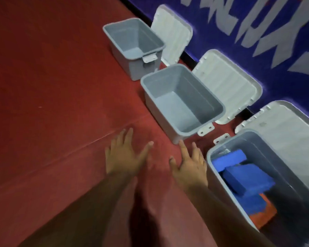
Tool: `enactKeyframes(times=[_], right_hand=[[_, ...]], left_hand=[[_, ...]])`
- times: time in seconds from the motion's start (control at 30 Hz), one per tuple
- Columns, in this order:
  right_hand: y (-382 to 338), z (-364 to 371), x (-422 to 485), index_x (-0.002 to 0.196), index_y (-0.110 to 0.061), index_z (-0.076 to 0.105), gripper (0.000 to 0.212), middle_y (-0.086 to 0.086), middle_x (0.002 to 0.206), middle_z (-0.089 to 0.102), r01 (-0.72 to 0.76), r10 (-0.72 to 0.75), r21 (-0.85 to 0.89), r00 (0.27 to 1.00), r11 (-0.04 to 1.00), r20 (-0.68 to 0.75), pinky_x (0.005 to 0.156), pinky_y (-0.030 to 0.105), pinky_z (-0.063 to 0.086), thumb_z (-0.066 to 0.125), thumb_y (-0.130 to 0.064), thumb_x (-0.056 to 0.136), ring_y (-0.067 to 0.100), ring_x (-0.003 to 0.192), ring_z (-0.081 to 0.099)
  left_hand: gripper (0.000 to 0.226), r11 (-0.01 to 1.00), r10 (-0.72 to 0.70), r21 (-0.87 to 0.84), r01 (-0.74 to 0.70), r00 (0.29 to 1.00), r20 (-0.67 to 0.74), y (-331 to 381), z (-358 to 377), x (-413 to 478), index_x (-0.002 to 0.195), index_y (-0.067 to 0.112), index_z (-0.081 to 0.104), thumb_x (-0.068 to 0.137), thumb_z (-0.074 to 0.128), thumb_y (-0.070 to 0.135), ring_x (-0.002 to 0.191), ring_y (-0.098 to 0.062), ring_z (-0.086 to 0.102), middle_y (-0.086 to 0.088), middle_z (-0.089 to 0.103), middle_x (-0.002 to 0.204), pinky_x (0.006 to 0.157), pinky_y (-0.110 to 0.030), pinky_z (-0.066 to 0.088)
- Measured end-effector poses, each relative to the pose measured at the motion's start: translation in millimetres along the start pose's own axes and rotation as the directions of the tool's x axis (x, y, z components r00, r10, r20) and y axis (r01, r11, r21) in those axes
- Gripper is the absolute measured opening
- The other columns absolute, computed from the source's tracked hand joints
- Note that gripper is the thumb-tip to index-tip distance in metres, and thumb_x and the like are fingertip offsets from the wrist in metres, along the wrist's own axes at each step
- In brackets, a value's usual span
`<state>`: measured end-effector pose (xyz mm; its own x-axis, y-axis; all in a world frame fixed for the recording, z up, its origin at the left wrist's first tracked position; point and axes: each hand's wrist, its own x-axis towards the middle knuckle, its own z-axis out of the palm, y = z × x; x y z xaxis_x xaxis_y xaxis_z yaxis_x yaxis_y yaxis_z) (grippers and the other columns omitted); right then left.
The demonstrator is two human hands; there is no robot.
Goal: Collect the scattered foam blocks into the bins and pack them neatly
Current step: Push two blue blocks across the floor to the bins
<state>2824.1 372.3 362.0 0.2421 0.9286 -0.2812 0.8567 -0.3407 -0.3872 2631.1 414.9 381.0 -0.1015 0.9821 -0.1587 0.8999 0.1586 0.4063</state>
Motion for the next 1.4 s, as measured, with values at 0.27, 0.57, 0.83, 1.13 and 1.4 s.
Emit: enactKeyframes(times=[0.27,0.57,0.83,1.13,1.4], right_hand=[[-212.8,119.9,-93.4,0.157,-0.035,0.035,0.084,0.016,0.161,0.035,0.328,-0.322,-0.059,0.942,0.943,0.097,0.121,0.047,0.026,0.025,-0.068,0.08,0.036,0.149,0.031],[-437.4,280.1,-261.8,0.145,-0.024,0.056,0.069,0.023,0.141,0.057,0.632,-0.616,-0.041,0.766,0.774,0.183,0.103,0.058,0.047,0.048,-0.055,0.085,0.044,0.13,0.053],[-597.1,395.9,-414.7,0.14,-0.022,0.062,0.067,0.026,0.131,0.063,0.79,-0.768,0.061,0.57,0.61,0.292,0.096,0.055,0.053,0.052,-0.056,0.082,0.046,0.119,0.06],[-721.8,513.5,-510.8,0.16,-0.042,0.019,0.075,0.01,0.165,0.026,0.934,-0.788,-0.025,0.314,0.355,0.53,0.116,0.047,0.028,0.045,-0.066,0.093,0.032,0.152,0.02],[-818.9,626.9,-587.8,0.155,-0.035,0.038,0.081,0.019,0.151,0.046,0.98,-0.797,0.081,0.099,0.182,0.595,0.104,0.057,0.041,0.04,-0.069,0.082,0.042,0.14,0.041]], left_hand=[[0.101,0.948,-0.319,-0.01,0.319,0.943,-0.096,-245.0,-95.2,-70.8,0.156,0.027,0.03,0.08,0.017,0.092,0.147,-0.023,0.026,0.0,0.03,0.163,0.12,-0.047,0.017],[0.101,0.804,-0.593,-0.073,0.59,0.786,-0.176,-538.9,-213.5,-203.5,0.159,0.026,0.025,0.082,0.014,0.09,0.15,-0.023,0.019,0.0,0.023,0.166,0.121,-0.047,0.014],[0.096,0.601,-0.798,-0.191,0.776,0.57,-0.197,-722.5,-278.1,-318.5,0.16,0.026,0.022,0.084,0.019,0.086,0.152,-0.024,0.016,-0.002,0.018,0.167,0.121,-0.046,0.012],[0.105,0.36,-0.928,-0.315,0.878,0.302,-0.22,-889.9,-308.6,-403.3,0.158,0.028,0.027,0.075,0.009,0.09,0.15,-0.022,0.017,-0.003,0.021,0.166,0.12,-0.046,0.013],[0.109,0.215,-0.972,-0.296,0.931,0.172,-0.162,-1025.1,-318.8,-440.9,0.158,0.028,0.027,0.072,0.002,0.089,0.15,-0.022,0.019,-0.002,0.021,0.166,0.121,-0.045,0.015]])
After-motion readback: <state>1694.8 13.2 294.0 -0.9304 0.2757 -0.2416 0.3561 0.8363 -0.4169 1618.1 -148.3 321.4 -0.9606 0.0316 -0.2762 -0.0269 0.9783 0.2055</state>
